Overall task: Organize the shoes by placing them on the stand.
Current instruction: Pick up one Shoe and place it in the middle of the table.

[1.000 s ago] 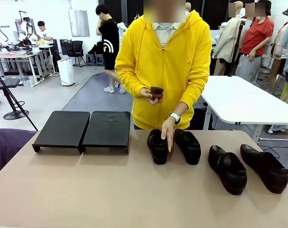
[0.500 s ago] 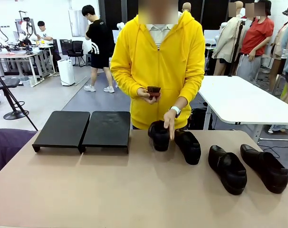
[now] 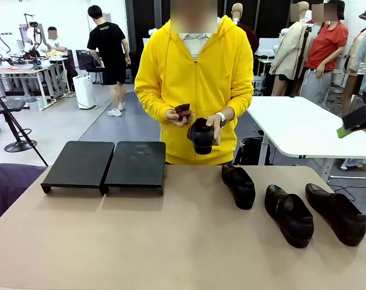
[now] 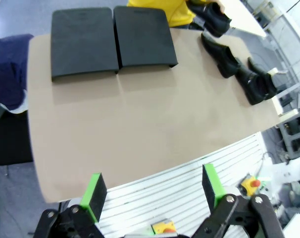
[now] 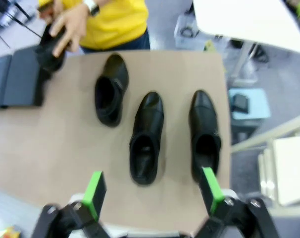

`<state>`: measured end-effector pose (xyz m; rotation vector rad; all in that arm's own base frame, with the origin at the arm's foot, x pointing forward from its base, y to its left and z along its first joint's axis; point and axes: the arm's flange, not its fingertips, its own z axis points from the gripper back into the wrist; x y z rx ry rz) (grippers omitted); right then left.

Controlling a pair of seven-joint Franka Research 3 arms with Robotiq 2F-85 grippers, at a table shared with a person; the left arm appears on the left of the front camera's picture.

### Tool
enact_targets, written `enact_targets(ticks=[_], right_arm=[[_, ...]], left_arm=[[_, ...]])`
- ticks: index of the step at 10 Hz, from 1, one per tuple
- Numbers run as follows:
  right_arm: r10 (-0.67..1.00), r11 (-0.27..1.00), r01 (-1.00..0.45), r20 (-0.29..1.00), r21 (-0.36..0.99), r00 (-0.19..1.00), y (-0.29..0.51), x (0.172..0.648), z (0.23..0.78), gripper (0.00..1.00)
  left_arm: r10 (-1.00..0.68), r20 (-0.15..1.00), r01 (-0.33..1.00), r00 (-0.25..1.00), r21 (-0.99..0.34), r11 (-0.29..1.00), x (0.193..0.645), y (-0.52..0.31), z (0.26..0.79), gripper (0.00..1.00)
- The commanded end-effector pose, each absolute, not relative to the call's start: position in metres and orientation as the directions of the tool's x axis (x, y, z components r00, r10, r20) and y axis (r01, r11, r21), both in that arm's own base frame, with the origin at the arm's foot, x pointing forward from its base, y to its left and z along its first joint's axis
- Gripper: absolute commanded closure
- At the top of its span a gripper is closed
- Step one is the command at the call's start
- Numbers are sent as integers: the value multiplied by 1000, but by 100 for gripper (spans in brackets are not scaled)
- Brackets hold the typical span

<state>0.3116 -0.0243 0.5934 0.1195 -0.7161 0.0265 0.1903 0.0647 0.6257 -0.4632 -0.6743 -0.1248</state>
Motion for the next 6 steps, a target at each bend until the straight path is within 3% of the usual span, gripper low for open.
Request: enact_targets(ticks=[1,3,6], right_arm=[[12,995,-79,694,65,720,-22,318,509,0],[36,992,-104,627,72,778,-18,326,437,0],[-3,959,-122,437,257,900,-24,349,364,0]], left_arm=[[30,630,274,776,-380,884,189,67,626,0],[30,630,274,776,-380,884,189,67,626,0],[30,630,274,776,-380,884,189,67,626,0]])
